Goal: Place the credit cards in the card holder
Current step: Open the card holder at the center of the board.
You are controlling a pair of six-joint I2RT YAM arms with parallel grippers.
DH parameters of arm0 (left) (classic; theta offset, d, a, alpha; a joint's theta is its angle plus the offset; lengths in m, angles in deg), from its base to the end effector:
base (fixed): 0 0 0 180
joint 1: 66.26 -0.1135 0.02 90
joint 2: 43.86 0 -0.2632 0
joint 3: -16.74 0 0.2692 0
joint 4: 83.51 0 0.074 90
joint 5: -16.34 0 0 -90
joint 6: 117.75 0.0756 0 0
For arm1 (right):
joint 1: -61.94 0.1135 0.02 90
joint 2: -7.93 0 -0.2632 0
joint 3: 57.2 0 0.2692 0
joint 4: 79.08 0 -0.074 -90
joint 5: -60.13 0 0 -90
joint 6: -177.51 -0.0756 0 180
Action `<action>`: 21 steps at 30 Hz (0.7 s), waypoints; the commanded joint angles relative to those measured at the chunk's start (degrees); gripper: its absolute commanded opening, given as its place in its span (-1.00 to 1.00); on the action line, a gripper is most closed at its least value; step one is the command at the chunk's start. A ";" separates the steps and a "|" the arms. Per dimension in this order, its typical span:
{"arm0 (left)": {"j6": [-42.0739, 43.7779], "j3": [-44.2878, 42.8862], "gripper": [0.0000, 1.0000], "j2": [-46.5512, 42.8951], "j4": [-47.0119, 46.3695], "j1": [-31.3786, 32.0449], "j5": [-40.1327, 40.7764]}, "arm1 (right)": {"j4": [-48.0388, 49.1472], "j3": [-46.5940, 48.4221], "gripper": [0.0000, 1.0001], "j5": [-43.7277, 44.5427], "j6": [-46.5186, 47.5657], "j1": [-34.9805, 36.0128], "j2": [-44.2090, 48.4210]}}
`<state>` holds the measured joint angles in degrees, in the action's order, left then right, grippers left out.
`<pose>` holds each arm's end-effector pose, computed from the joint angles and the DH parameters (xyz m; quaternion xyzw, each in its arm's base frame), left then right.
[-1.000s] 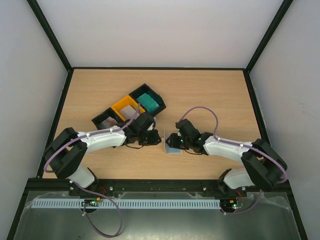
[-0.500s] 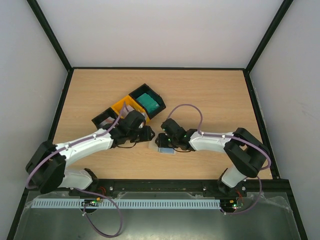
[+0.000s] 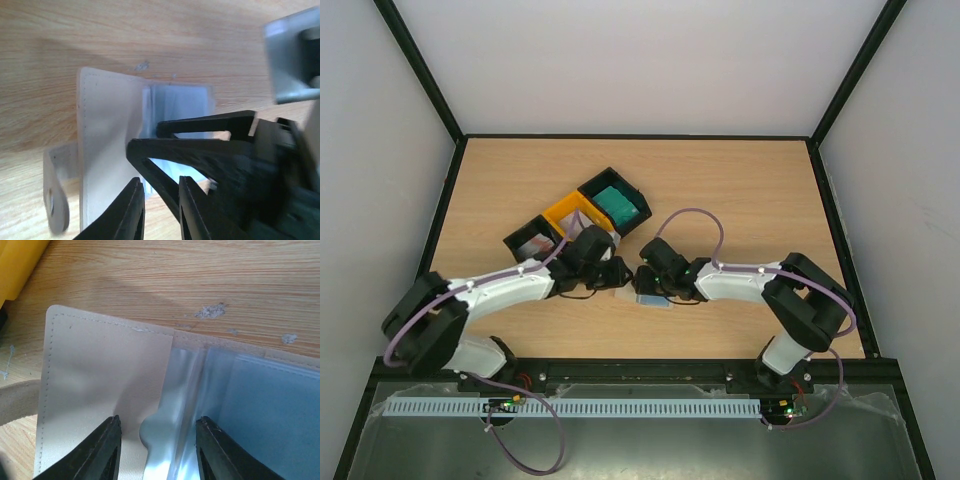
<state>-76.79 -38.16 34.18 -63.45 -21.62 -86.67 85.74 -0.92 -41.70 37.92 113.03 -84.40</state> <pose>0.2162 -0.2374 0.1641 0.0100 0.9129 -0.3590 0.1941 0.2021 0.2751 0.1027 -0.0465 0.9378 0.3162 0.1359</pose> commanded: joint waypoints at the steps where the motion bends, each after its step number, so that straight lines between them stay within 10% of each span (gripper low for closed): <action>1: 0.83 0.85 -0.58 5.81 -4.08 -0.35 -1.53 | -1.55 -1.77 -0.17 2.93 -1.81 0.38 0.39; 21: -1.40 2.05 -0.62 16.44 -6.91 3.64 0.15 | -9.57 -3.74 -0.10 14.16 -3.29 0.34 6.18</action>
<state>-76.48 -37.65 49.00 -70.95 -18.87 -85.89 81.76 -4.55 -33.81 35.32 113.03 -79.46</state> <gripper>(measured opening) 0.192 0.442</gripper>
